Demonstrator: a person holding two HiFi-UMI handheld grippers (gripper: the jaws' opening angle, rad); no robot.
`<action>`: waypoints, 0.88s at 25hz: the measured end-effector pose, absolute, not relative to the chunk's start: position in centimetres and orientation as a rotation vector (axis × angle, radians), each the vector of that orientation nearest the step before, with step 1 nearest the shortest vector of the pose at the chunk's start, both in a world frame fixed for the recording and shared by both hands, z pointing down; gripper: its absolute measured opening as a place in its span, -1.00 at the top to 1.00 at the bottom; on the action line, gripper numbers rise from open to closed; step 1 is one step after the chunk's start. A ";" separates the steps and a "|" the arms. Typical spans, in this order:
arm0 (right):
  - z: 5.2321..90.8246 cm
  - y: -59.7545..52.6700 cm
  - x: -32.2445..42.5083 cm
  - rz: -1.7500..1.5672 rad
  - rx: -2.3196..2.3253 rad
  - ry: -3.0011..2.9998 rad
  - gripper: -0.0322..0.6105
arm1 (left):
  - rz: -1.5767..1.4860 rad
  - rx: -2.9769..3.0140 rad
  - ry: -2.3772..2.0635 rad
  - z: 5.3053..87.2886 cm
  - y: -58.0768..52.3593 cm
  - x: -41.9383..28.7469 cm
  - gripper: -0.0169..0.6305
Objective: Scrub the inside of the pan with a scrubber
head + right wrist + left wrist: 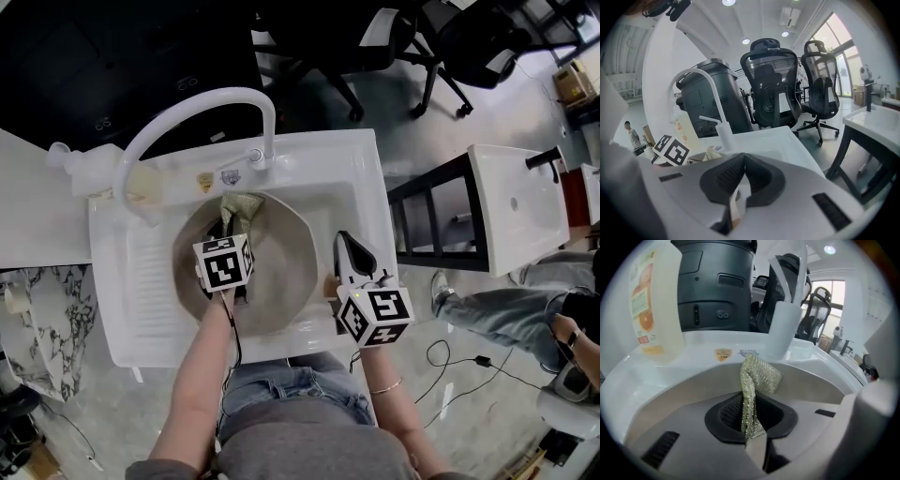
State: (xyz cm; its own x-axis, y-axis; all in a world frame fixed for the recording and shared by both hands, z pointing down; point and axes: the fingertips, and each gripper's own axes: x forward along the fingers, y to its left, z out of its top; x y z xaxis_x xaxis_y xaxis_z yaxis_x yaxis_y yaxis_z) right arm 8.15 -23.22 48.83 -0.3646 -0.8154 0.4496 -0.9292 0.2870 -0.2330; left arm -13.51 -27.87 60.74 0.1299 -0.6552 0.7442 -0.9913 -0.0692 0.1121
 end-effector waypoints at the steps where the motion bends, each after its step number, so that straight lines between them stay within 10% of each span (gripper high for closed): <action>1: 48.8 -23.2 8.0 0.675 1.600 -2.317 0.87 | 0.691 1.773 -1.615 60.6 -27.8 -14.1 0.76; 22: 46.6 -20.8 4.0 0.606 1.494 -2.428 0.87 | 0.469 1.517 -1.879 54.3 -21.5 -22.1 0.75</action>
State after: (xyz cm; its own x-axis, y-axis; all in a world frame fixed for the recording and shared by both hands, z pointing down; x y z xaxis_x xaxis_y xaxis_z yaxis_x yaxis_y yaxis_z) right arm 4.03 -20.75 46.64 -0.4556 -0.7965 0.3976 -0.8899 0.3957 -0.2269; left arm -22.11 -21.51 54.32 -0.1009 -0.7169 0.6898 -0.9569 0.2596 0.1299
